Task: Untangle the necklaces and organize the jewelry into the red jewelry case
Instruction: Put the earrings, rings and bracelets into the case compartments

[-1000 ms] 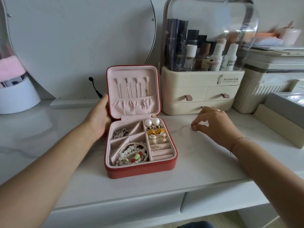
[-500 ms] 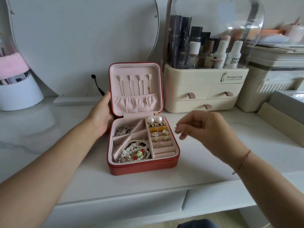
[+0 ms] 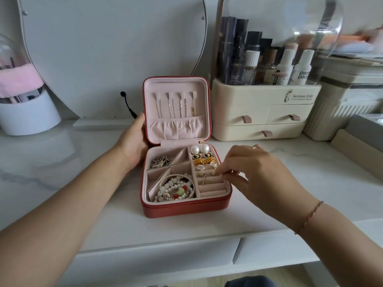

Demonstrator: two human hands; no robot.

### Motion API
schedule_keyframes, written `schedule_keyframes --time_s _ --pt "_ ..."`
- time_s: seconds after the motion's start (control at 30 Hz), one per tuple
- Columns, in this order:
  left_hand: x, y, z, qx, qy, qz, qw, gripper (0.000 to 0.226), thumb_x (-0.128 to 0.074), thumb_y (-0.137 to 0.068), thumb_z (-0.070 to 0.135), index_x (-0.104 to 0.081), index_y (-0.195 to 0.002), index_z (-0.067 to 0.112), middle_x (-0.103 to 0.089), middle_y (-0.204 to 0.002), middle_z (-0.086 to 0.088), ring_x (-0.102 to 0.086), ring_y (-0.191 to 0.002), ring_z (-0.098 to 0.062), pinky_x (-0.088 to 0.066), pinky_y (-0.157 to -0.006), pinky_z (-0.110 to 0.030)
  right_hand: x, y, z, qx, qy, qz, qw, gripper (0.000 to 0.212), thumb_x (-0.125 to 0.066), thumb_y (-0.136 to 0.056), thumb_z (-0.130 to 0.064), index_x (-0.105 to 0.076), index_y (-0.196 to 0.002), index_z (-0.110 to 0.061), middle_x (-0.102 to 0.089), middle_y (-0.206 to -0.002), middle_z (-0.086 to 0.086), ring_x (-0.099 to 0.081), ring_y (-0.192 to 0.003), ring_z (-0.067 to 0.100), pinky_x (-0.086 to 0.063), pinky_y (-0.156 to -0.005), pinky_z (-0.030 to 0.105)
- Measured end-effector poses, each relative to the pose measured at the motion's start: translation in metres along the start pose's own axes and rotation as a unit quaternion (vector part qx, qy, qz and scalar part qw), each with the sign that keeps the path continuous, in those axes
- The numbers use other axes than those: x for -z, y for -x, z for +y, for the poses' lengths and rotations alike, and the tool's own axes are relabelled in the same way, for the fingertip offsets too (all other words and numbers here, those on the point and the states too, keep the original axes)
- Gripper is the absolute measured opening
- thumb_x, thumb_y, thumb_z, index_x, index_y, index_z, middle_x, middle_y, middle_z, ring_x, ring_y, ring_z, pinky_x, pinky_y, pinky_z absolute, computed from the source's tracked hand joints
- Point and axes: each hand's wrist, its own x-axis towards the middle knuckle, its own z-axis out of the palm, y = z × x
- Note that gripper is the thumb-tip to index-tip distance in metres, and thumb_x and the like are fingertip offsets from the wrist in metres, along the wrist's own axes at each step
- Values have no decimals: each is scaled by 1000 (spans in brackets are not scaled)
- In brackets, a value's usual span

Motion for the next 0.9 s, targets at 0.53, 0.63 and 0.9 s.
schedule_keyframes --time_s 0.53,0.63,0.9 --pt "0 2 1 -4 -22 17 1000 44 -44 -97 44 -59 -130 18 -68 -121 -6 -65 -110 -20 -56 -86 -29 10 -2 9 -112 -104 -42 987 9 -69 -82 -21 -73 -89 -25 -60 -75 -11 -54 -72 9 -42 -67 17" --pt "-3 4 2 -9 -23 20 999 42 -42 -98 43 -61 -127 18 -70 -117 -4 -67 -105 -18 -58 -77 -26 2 -4 7 -138 -122 -41 982 8 -67 -83 -28 -75 -85 -26 -61 -76 -8 -53 -69 8 -41 -63 23" --pt "-4 5 2 -12 -32 17 999 37 -40 -99 41 -64 -116 19 -73 -105 1 -72 -83 -11 -56 -60 -21 -1 -2 4 -139 -151 -62 977 6 -75 -75 -31 -72 -75 -25 -60 -74 -6 -52 -69 10 -41 -60 20"
